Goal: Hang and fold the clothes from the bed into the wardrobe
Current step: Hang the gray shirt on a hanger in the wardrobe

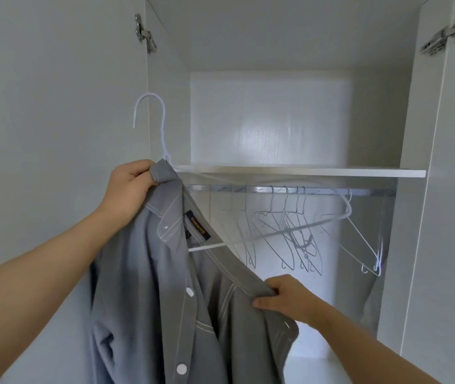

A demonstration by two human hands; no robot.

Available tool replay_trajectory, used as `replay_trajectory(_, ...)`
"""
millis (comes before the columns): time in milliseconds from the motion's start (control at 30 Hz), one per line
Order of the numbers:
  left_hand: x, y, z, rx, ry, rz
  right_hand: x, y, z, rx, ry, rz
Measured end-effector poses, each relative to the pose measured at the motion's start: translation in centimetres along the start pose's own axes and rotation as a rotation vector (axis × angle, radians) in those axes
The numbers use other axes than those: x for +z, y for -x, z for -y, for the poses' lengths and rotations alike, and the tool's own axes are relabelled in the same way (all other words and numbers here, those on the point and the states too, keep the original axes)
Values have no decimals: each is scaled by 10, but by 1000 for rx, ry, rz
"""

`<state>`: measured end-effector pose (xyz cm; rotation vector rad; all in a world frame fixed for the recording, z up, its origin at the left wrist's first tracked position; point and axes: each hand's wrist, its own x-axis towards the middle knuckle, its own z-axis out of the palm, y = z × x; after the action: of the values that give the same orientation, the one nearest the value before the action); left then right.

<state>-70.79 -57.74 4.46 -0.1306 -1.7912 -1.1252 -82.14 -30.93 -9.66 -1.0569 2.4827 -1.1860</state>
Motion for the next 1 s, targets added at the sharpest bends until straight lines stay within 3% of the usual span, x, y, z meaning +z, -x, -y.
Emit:
replay_trajectory(67, -4, 2, 3, 18, -74, 80, -9, 0, -8, 20, -103, -21)
replay_trajectory(167, -4, 6, 5, 75, -205, 187, -25, 0, -13, 37, -335, -182)
replay_trajectory(267, 2, 13, 6, 182, -425, 278, -44, 0, -12, -3, -422, -347)
replay_trajectory(367, 11, 18, 8, 290, -663, 342, -64, 5, -11, -31, -409, -400)
replay_trajectory(533, 40, 24, 15, 654, -1051, 444, -87, 19, -18, 149, -482, -521)
replay_trajectory(633, 69, 32, 13, 816, -1189, 361, -94, 32, -16, 178, -489, -575)
replay_trajectory(733, 105, 39, 14, 692, -1303, 368, -97, 42, -2, 154, -649, -577)
replay_trajectory(833, 131, 49, 22, 394, -1320, 435, -96, 46, 16, 43, -744, -428)
replay_trajectory(933, 142, 48, 20, 108, -993, 396, -91, 56, 37, 7, -557, -106)
replay_trajectory(1000, 142, 46, 20, -25, -746, 439, -89, 59, 45, -39, -333, -68)
